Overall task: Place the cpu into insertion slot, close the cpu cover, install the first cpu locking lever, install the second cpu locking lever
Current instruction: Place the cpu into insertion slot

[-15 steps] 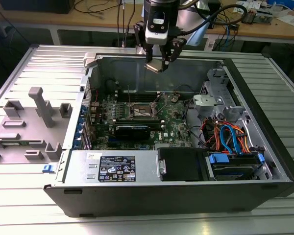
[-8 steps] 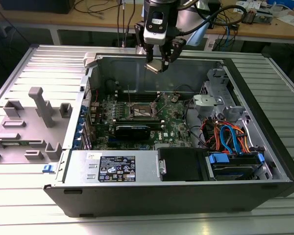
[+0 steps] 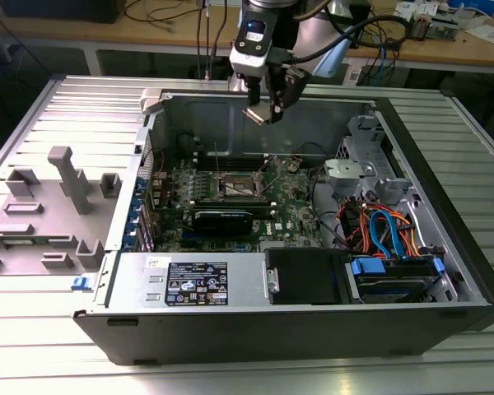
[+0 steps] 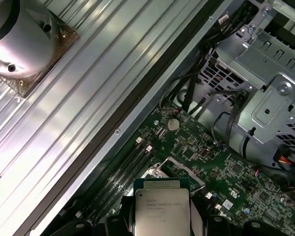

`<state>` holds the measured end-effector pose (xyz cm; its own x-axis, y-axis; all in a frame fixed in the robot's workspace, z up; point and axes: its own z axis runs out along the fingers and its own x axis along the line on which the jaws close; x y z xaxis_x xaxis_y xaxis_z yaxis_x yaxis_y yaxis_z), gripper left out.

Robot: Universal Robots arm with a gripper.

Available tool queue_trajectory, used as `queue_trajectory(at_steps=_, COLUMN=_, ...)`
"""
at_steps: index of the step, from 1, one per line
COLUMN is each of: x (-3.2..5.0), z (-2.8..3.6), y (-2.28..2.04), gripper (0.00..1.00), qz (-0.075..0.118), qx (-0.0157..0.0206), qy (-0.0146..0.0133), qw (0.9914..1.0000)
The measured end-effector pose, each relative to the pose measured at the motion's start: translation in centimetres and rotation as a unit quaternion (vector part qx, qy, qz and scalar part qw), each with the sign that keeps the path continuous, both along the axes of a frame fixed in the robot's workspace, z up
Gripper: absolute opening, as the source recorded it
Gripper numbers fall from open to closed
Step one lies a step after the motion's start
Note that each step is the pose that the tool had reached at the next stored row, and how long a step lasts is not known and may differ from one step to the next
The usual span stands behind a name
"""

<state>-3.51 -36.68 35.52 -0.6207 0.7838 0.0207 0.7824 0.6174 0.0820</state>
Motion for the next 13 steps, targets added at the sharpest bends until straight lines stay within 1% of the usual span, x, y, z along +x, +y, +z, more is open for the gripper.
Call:
queue_trajectory(at_steps=1, x=-0.02, z=-0.05, y=0.0, gripper=0.54, qz=-0.009, qx=0.0, qy=0.0005, qw=0.99996)
queue_trajectory(at_steps=3, x=-0.07, z=-0.07, y=0.0, gripper=0.54, qz=-0.015, qx=0.0, qy=0.0009, qw=0.99989)
queue_trajectory(at_steps=13, x=-0.08, z=-0.09, y=0.0, gripper=0.54, qz=-0.017, qx=0.0, qy=0.0011, qw=0.99986)
